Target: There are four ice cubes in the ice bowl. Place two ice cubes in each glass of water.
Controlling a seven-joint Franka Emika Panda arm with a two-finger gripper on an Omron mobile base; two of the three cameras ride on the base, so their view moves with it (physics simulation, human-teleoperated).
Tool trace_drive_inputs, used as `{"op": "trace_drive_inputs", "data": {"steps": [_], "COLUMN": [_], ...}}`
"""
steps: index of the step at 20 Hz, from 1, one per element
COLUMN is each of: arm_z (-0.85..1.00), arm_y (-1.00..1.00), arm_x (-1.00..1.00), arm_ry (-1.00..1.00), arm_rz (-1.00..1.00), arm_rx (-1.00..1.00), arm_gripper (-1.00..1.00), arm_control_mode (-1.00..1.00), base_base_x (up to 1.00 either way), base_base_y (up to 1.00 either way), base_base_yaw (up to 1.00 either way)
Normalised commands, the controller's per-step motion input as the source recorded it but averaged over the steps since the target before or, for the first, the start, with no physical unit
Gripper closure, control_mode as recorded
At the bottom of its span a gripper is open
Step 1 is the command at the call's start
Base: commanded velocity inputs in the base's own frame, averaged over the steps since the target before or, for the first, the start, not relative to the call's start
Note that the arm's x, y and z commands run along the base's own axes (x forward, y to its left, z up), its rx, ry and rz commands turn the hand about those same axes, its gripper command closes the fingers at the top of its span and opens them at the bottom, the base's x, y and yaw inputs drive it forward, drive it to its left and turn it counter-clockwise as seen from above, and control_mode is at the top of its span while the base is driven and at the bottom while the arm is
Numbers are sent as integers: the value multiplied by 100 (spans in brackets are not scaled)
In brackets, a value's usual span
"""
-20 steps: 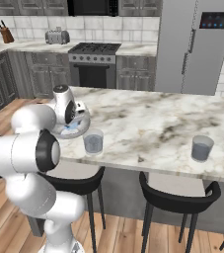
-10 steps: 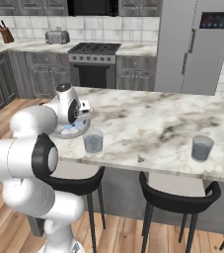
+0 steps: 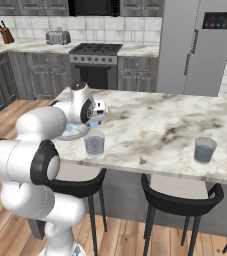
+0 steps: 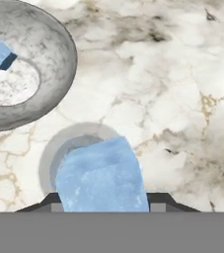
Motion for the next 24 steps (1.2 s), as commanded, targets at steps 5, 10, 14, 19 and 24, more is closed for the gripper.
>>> {"op": "trace_drive_inputs", "data": {"steps": [5, 10, 14, 19, 24], "arm_z": [0, 0, 1, 21, 25], "arm_y": [-89, -76, -95, -98, -70], "arm_x": [0, 0, -4, -8, -3], "arm_ry": [-2, -2, -2, -1, -13], "arm_rz": [-19, -18, -19, -23, -11], "arm_rx": [0, 0, 0, 12, 14], "arm_gripper": [100, 100, 100, 100, 100], "arm_control_mode": [-100, -100, -100, -100, -100], "base_base_x": [0, 0, 0, 0, 0], "base_base_y": [0, 0, 0, 0, 0], "base_base_yaw": [0, 0, 0, 0, 0]}}
